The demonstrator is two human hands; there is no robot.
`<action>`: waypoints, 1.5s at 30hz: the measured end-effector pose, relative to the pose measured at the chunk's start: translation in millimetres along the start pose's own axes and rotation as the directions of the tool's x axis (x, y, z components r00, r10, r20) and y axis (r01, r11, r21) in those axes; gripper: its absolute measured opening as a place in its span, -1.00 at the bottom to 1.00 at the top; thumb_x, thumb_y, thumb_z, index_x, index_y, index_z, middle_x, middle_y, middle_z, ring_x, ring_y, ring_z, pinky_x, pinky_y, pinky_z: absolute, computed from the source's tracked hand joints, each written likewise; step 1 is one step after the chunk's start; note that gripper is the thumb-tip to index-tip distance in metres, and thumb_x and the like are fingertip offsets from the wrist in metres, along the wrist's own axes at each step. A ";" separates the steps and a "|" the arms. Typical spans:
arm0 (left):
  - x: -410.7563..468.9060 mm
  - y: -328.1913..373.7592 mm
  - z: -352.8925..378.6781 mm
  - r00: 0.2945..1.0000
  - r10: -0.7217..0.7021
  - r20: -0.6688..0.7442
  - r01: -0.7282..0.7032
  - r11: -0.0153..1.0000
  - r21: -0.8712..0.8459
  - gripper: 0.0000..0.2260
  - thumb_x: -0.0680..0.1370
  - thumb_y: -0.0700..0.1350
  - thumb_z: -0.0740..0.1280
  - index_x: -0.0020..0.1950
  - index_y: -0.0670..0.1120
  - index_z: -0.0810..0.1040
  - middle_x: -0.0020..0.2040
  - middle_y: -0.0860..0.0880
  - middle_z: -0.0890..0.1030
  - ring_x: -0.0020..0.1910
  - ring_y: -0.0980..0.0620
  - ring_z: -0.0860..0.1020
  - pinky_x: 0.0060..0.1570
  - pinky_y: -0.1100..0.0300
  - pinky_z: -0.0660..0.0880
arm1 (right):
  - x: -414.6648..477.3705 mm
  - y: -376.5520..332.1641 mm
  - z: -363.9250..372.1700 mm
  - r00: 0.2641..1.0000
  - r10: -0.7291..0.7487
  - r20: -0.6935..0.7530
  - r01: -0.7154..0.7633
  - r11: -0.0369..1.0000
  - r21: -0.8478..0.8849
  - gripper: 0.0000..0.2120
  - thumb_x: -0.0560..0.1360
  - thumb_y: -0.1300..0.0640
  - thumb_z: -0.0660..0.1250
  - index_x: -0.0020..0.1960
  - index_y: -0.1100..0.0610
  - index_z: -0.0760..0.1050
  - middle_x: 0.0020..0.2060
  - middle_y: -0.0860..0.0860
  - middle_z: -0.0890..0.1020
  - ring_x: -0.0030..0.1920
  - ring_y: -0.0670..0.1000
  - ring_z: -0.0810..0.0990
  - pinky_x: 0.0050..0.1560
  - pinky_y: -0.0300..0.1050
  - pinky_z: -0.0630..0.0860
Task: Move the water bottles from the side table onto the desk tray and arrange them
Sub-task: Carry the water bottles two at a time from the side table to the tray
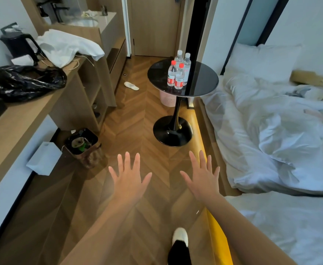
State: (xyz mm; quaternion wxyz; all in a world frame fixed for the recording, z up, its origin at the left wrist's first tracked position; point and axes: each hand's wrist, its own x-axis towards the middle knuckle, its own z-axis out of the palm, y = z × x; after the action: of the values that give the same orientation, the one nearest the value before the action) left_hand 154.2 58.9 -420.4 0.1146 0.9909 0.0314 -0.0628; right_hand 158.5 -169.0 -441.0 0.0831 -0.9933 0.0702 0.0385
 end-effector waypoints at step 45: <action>603.8 176.7 -51.8 0.997 0.019 -0.080 -0.029 0.991 -0.130 -0.35 0.60 0.26 0.04 0.59 0.03 -0.08 0.60 -0.09 -0.14 0.54 -0.13 -0.27 0.44 -0.27 -0.19 | 621.9 45.3 -85.8 0.997 -0.043 -0.058 0.044 0.999 0.010 -0.32 0.60 -0.23 0.08 0.59 -0.11 -0.16 0.60 0.06 -0.07 0.58 0.20 -0.13 0.49 0.36 0.00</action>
State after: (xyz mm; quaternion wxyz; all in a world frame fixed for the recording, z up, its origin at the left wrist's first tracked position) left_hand 771.6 -72.0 -410.5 0.1785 0.9833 0.0281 -0.0203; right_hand 771.4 -310.6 -418.8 0.0874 -0.9948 0.0511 0.0076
